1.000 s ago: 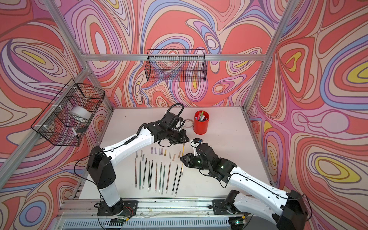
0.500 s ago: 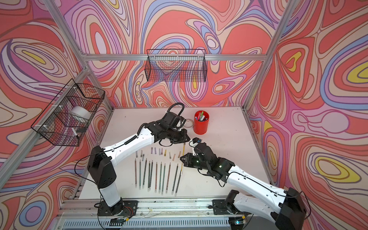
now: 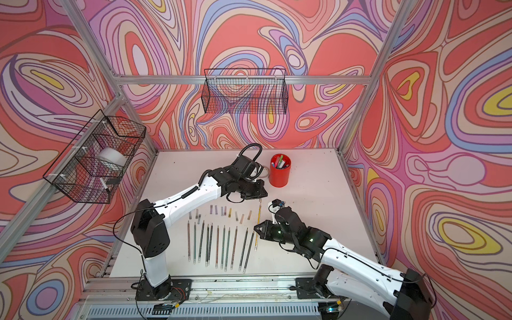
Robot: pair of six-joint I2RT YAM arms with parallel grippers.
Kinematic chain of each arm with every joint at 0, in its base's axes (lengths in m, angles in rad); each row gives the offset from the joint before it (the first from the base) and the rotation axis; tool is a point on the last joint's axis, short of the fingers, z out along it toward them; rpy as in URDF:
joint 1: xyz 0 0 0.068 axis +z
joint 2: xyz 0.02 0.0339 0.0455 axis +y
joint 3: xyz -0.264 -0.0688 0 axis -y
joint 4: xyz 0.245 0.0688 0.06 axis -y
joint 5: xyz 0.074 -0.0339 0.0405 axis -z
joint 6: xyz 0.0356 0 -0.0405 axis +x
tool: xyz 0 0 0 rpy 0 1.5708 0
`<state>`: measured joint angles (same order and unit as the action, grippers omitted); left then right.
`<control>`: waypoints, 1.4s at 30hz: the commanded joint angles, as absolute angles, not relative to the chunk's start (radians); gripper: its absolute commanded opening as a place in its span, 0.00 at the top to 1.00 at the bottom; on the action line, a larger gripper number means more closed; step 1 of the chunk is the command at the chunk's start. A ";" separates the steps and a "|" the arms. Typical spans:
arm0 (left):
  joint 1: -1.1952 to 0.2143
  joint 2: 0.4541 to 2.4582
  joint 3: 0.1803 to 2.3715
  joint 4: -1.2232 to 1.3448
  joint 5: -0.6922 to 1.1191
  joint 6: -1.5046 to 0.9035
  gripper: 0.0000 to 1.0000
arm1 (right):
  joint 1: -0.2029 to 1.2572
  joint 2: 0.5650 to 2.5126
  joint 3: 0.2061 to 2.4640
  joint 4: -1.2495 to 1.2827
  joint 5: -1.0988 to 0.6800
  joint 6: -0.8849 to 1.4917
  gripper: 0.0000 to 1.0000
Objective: Remove the protective cover of the pencils
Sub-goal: Remove the protective sleeve from the pencil, then place the pencil at the center of the board.
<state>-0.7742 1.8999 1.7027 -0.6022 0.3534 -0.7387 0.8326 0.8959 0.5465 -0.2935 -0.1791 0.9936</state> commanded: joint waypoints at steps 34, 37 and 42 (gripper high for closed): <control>-0.775 2.224 1.803 -0.805 0.190 -0.688 1.00 | 0.978 1.387 0.538 -0.245 -0.214 1.261 1.00; -0.777 2.239 1.809 -0.822 0.177 -0.689 1.00 | 0.980 1.393 0.540 -0.260 -0.205 1.268 1.00; -0.781 2.259 1.820 -0.853 0.164 -0.691 1.00 | 0.981 1.397 0.551 -0.305 -0.186 1.274 0.99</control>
<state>-0.7734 2.2375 1.7878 -0.7929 0.1928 -0.6807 0.9749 1.3781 0.5407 -0.2356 -0.2123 1.2594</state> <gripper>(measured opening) 0.117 0.084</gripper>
